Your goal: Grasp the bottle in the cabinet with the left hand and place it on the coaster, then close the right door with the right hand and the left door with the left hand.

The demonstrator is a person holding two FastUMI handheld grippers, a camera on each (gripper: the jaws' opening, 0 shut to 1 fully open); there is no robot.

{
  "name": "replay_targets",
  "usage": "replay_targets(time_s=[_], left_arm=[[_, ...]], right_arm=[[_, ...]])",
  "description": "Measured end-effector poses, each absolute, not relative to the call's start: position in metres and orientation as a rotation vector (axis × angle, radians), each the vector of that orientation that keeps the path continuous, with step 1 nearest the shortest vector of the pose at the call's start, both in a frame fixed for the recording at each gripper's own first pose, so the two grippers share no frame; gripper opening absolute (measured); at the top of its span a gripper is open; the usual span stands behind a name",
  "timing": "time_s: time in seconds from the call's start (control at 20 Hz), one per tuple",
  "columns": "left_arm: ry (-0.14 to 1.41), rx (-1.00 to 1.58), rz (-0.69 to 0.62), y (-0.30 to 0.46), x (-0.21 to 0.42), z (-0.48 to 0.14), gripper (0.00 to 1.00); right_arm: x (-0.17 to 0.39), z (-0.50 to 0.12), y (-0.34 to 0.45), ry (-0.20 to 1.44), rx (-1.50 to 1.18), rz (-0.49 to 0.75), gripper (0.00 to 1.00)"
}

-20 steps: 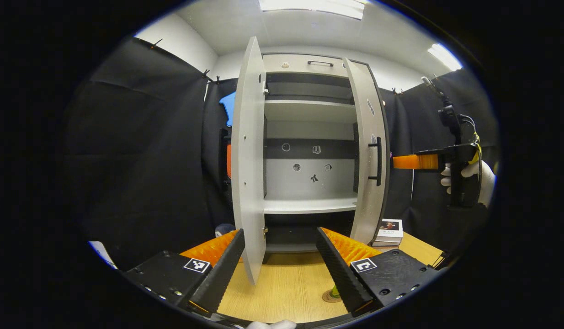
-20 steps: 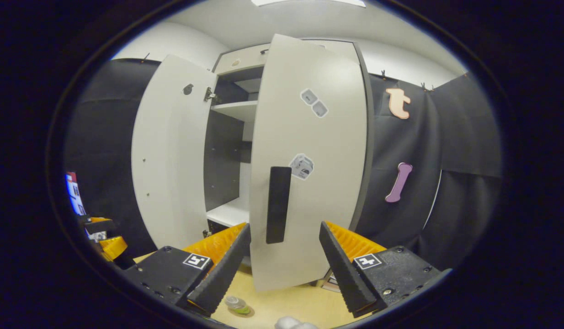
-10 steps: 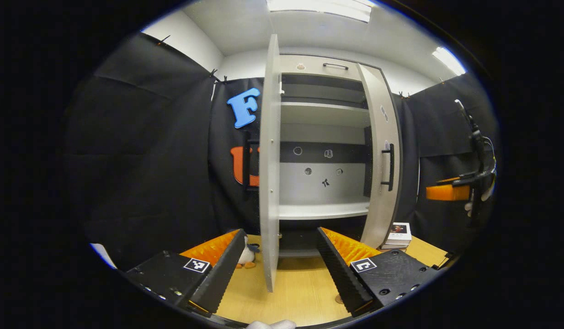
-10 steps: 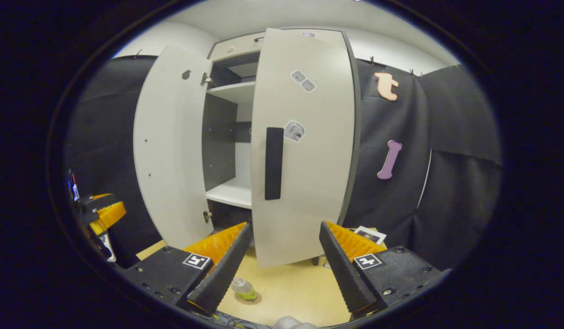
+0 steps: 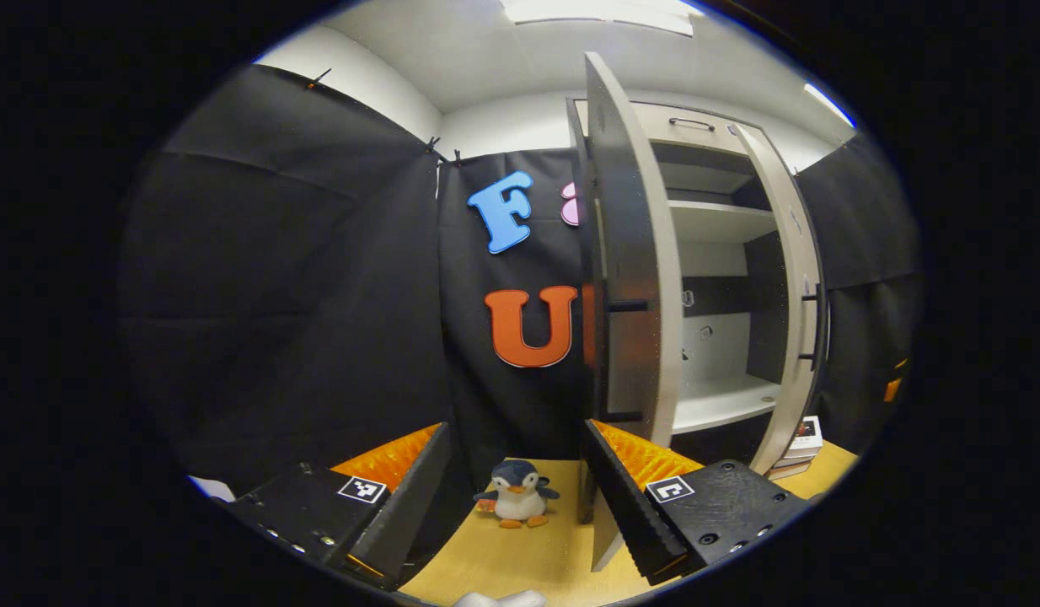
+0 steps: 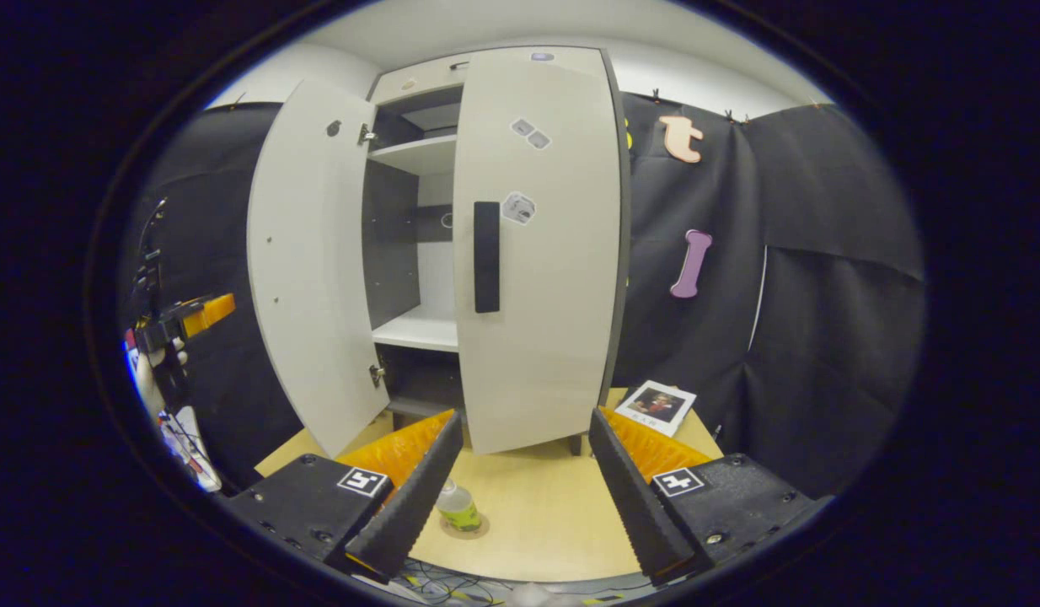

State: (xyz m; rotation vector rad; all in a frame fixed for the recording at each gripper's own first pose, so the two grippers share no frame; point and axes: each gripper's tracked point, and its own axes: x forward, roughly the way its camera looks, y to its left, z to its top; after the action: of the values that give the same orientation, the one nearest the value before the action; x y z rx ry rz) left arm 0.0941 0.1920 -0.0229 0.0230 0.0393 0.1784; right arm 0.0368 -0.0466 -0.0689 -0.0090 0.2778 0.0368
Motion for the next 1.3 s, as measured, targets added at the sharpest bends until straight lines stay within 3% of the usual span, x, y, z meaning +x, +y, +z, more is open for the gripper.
replay_targets(time_s=[0.05, 0.1, 0.4, 0.5, 0.55, 0.9, 1.1, 1.15, 1.3], left_arm=[[0.038, 0.020, 0.184, 0.196, 0.101, -0.021, 0.92], [0.036, 0.018, 0.183, 0.198, 0.106, -0.018, 0.96], [0.016, 0.026, 0.162, 0.192, 0.131, -0.002, 0.96], [0.020, 0.043, 0.170, 0.189, 0.138, -0.004, 0.99], [0.011, 0.060, 0.177, 0.189, 0.139, -0.002, 0.93], [0.014, 0.054, 0.181, 0.186, 0.138, -0.003, 0.91], [0.004, 0.083, 0.189, 0.182, 0.139, 0.000, 0.95], [0.004, 0.088, 0.191, 0.183, 0.137, 0.000, 0.87], [0.009, 0.083, 0.202, 0.180, 0.136, 0.000, 0.83]], right_arm=[[0.034, -0.068, -0.049, 0.279, -0.008, 0.027, 0.99], [0.030, -0.068, -0.050, 0.280, -0.007, 0.019, 0.99], [0.020, -0.067, -0.058, 0.288, -0.013, -0.010, 0.99], [0.020, -0.067, -0.057, 0.289, -0.008, -0.006, 0.99], [0.020, -0.067, -0.056, 0.289, -0.007, -0.002, 0.99], [0.028, -0.069, -0.049, 0.297, -0.002, 0.039, 0.99], [0.031, -0.071, -0.048, 0.303, 0.009, 0.059, 0.99], [0.032, -0.070, -0.049, 0.302, 0.010, 0.061, 0.99], [0.034, -0.070, -0.057, 0.299, 0.012, 0.062, 0.99]])
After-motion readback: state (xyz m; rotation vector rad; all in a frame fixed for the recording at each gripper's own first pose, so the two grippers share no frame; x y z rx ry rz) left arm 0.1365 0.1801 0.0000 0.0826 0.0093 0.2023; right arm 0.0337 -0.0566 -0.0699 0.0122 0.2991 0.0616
